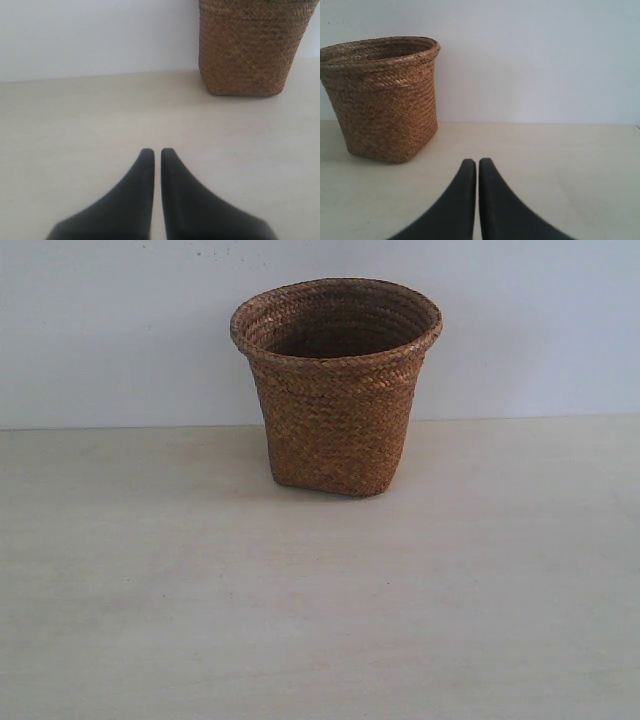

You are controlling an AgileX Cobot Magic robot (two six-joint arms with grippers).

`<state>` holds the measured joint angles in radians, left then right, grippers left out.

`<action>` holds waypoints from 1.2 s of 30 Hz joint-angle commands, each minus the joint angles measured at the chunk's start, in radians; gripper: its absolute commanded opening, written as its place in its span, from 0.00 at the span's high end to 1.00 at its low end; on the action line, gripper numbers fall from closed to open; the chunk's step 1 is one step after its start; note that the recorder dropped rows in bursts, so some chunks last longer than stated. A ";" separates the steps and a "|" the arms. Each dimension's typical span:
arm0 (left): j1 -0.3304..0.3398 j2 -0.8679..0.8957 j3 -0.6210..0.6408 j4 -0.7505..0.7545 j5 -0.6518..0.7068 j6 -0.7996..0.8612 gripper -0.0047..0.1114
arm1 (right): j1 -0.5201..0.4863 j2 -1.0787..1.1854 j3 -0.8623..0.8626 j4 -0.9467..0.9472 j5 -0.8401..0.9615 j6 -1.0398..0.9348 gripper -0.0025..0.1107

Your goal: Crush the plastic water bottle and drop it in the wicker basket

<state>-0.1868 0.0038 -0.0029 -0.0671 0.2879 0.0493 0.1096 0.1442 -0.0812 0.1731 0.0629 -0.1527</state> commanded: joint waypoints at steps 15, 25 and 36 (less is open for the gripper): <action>0.004 -0.004 0.003 0.004 -0.003 0.002 0.93 | -0.100 -0.144 0.003 -0.002 0.208 -0.024 0.98; 0.004 -0.004 0.003 0.004 -0.003 0.002 0.93 | -0.100 -0.144 0.003 -0.038 0.244 0.032 0.98; 0.004 -0.004 0.003 0.004 -0.003 0.002 0.93 | -0.100 -0.144 0.081 -0.143 0.232 0.144 0.98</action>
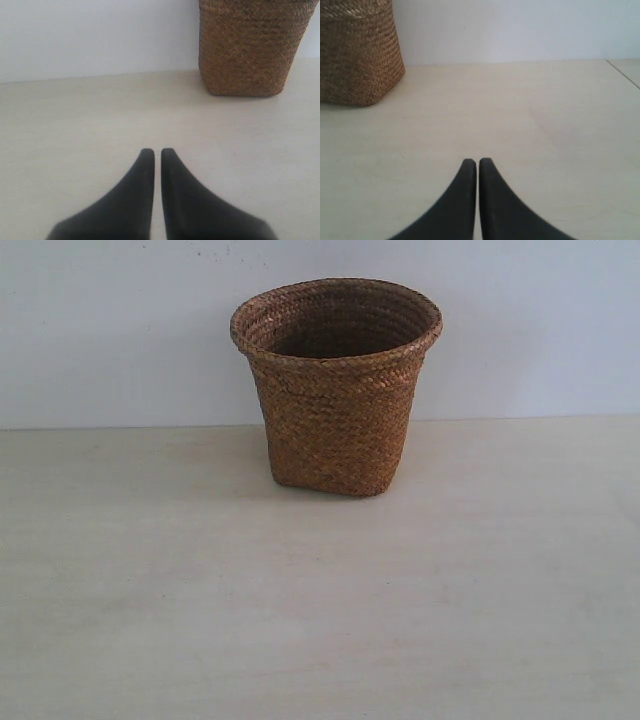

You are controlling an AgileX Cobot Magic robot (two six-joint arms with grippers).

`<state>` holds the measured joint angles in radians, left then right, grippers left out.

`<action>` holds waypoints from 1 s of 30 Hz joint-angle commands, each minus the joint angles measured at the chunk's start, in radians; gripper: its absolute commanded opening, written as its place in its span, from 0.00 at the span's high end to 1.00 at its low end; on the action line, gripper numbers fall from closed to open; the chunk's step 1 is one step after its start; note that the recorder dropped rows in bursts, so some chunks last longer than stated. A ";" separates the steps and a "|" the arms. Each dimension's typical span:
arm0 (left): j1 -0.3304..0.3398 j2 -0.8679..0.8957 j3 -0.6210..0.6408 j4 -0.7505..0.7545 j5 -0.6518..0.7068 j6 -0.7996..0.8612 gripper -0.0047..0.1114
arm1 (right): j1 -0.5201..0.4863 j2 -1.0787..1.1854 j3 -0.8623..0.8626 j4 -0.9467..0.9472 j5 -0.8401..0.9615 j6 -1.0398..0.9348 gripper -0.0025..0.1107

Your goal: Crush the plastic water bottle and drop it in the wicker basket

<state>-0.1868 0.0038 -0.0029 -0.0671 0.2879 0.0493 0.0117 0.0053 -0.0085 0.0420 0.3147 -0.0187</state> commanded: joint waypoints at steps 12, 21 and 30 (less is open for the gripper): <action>0.004 -0.004 0.003 0.004 -0.003 0.002 0.93 | -0.002 -0.005 0.009 -0.042 -0.003 0.012 0.98; 0.004 -0.004 0.003 0.004 -0.003 0.002 0.93 | -0.002 -0.005 0.009 -0.033 0.009 0.019 0.98; 0.004 -0.004 0.003 0.004 -0.003 0.002 0.93 | -0.002 -0.005 0.009 -0.033 0.009 0.019 0.98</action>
